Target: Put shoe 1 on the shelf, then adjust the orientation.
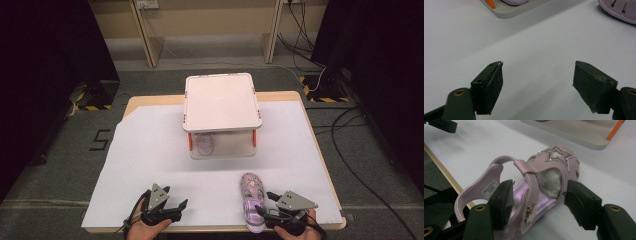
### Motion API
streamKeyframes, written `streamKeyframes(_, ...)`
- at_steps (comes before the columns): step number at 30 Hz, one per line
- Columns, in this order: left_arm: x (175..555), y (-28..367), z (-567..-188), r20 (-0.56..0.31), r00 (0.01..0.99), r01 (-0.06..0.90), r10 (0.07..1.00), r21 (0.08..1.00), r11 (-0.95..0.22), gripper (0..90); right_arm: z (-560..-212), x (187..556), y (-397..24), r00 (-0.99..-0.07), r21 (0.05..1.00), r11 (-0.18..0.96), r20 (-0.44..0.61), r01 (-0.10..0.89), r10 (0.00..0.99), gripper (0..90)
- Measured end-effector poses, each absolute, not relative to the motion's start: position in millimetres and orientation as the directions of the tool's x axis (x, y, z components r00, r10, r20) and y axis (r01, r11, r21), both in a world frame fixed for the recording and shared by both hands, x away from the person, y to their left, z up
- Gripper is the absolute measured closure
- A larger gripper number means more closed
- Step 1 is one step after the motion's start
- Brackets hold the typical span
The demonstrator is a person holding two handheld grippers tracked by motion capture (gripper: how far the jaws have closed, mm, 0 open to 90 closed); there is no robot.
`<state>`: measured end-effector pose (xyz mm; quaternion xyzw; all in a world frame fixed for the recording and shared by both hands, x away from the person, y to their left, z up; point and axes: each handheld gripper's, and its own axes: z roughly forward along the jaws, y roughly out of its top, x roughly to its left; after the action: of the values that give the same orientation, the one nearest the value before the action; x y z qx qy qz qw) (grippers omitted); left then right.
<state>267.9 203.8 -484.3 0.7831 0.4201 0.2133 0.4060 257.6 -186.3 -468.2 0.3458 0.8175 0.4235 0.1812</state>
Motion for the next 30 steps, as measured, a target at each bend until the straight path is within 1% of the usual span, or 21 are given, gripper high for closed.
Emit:
streamKeyframes(3, 266.9, 203.8, -484.6, -0.007, 0.557, 0.484, 0.831, 0.815, -0.318, 23.6, -468.7, 258.6, -183.8, -0.706, 0.82, 0.419, -0.026, 0.39, 0.708, 45.1)
streamKeyframes(6, 267.0, 204.5, -484.8, -0.009, 0.555, 0.484, 0.832, 0.816, -0.315, 23.6, -468.1, 258.8, -182.2, -0.708, 0.818, 0.436, -0.049, 0.376, 0.704, 51.6)
streamKeyframes(9, 268.0, 205.3, -485.2, -0.007, 0.555, 0.487, 0.832, 0.813, -0.318, 23.7, -468.1, 259.6, -180.7, -0.716, 0.813, 0.447, -0.054, 0.373, 0.696, 59.4)
streamKeyframes(15, 272.2, 202.8, -483.8, -0.009, 0.559, 0.482, 0.829, 0.817, -0.316, 23.7, -468.1, 258.5, -179.2, -0.739, 0.817, 0.472, -0.085, 0.332, 0.668, 75.6)
streamKeyframes(19, 271.7, 200.6, -484.5, -0.008, 0.567, 0.481, 0.824, 0.815, -0.323, 23.8, -466.6, 259.4, -182.0, -0.745, 0.815, 0.489, -0.113, 0.309, 0.658, 79.0)
streamKeyframes(27, 271.3, 204.0, -484.1, -0.012, 0.558, 0.483, 0.83, 0.818, -0.313, 23.7, -461.6, 262.5, -175.3, -0.739, 0.811, 0.526, -0.186, 0.256, 0.647, 81.4)
streamKeyframes(30, 270.3, 204.4, -484.1, -0.009, 0.557, 0.484, 0.83, 0.816, -0.316, 23.8, -460.3, 265.3, -174.5, -0.737, 0.818, 0.515, -0.18, 0.255, 0.651, 81.6)
